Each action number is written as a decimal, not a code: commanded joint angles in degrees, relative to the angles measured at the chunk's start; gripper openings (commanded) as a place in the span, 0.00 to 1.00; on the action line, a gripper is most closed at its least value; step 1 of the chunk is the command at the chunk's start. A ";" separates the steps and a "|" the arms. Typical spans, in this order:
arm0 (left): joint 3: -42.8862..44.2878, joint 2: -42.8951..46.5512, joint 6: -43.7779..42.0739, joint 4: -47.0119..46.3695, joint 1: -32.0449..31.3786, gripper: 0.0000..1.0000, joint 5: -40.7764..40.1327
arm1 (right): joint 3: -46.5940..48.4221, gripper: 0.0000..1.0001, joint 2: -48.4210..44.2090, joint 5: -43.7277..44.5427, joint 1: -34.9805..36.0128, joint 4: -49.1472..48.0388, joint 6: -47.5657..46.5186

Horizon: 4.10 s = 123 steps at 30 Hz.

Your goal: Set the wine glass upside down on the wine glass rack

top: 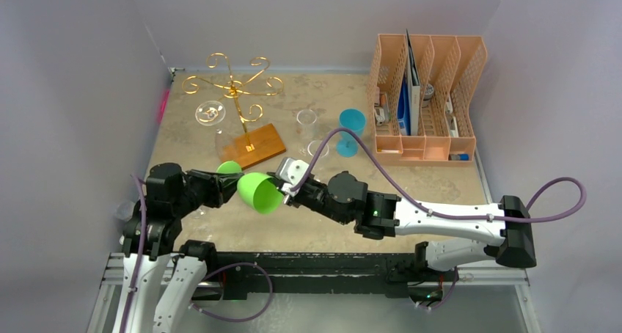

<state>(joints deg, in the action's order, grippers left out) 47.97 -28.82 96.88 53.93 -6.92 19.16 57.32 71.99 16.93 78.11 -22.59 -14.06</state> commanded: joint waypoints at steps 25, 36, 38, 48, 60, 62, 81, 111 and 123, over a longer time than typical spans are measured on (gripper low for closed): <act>-4.43 15.37 -48.70 -30.40 -0.29 0.00 7.01 | 17.04 0.80 -11.57 -8.18 0.28 40.00 27.04; -6.31 17.96 -71.76 -36.25 -0.29 0.00 24.11 | 23.75 0.84 -7.94 -2.11 -0.92 38.87 46.73; -5.65 16.79 -75.39 -36.70 -0.29 0.00 24.97 | 25.49 0.85 -7.43 -2.24 -2.18 39.26 50.89; -2.40 7.95 -87.38 -42.30 -0.29 0.00 30.17 | 25.83 0.84 -3.94 -16.23 -13.06 33.64 66.54; -4.33 4.38 -89.57 -50.94 -0.29 0.00 34.05 | 29.81 0.74 2.74 -18.69 -13.71 33.95 70.50; -4.57 4.34 -89.86 -51.39 -0.29 0.00 34.63 | 29.24 0.70 3.16 -18.91 -14.13 32.87 72.04; -5.16 4.16 -93.66 -50.49 -0.29 0.00 36.14 | 30.16 0.21 8.71 -24.00 -16.78 27.60 78.48; 6.00 10.82 -73.15 -19.30 -0.29 0.67 -3.56 | 36.89 0.00 6.27 -7.31 -25.87 34.11 66.02; 13.10 8.88 -77.39 -15.84 -0.29 0.67 -2.37 | 47.53 0.00 13.66 -12.04 -34.14 32.97 57.77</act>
<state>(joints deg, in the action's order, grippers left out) 57.45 -18.11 20.18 36.62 -6.94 18.09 99.55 82.56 7.66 46.09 13.34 48.07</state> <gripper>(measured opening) 0.666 0.015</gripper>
